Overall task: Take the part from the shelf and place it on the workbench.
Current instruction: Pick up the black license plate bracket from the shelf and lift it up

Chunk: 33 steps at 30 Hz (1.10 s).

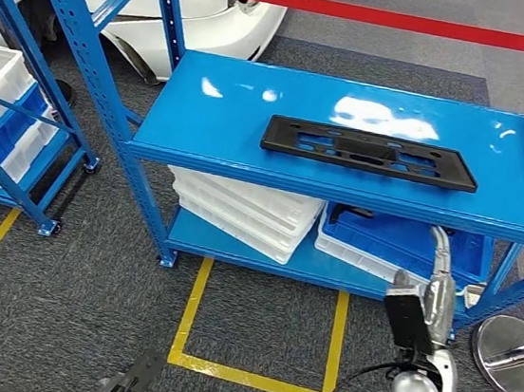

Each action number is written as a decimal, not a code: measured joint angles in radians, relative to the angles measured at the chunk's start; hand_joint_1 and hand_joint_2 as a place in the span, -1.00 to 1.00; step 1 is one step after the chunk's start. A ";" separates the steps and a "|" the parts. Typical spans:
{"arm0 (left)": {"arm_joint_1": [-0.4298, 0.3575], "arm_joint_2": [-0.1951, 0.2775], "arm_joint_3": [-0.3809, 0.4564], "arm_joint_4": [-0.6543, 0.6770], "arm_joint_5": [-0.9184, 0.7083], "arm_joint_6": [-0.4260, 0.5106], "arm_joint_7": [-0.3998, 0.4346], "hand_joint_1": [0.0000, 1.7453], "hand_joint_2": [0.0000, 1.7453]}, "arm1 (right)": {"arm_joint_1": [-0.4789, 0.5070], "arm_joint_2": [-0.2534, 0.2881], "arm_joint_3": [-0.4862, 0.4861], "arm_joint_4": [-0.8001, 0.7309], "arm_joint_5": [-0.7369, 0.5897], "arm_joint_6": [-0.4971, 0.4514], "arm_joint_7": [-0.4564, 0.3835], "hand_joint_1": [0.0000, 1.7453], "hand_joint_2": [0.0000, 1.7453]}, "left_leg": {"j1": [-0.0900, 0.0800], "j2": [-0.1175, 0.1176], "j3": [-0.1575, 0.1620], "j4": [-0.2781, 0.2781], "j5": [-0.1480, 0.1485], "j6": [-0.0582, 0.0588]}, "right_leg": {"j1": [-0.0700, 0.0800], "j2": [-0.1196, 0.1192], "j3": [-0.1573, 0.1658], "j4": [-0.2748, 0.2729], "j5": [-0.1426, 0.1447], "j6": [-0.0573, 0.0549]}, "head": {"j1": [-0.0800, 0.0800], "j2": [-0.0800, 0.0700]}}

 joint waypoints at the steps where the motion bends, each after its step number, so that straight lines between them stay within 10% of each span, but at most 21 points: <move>1: -0.002 -0.001 -0.001 0.000 -0.004 -0.002 0.000 -1.00 -1.00 | -0.006 0.000 0.038 -0.007 -0.001 0.004 -0.002 -1.00 -1.00 | 0.000 0.000 0.000 0.000 0.000 0.000 | 0.000 0.000 0.000 0.000 0.000 0.000 | 0.000 0.000; 17: -0.016 -0.007 -0.038 0.006 -0.061 -0.044 0.002 -1.00 -1.00 | -0.046 0.006 0.577 -0.087 0.002 -0.036 -0.023 -1.00 -1.00 | 0.000 0.000 0.000 0.000 0.000 0.000 | 0.000 0.000 0.000 0.000 0.000 0.000 | 0.000 0.000; 33: -0.016 -0.006 -0.054 0.008 -0.061 -0.085 -0.038 -1.00 -1.00 | -0.044 0.002 0.654 -0.088 0.022 -0.096 -0.010 -1.00 -1.00 | 0.000 0.000 0.000 0.000 0.000 0.000 | 0.000 0.000 -0.001 0.000 0.000 0.000 | 0.000 0.000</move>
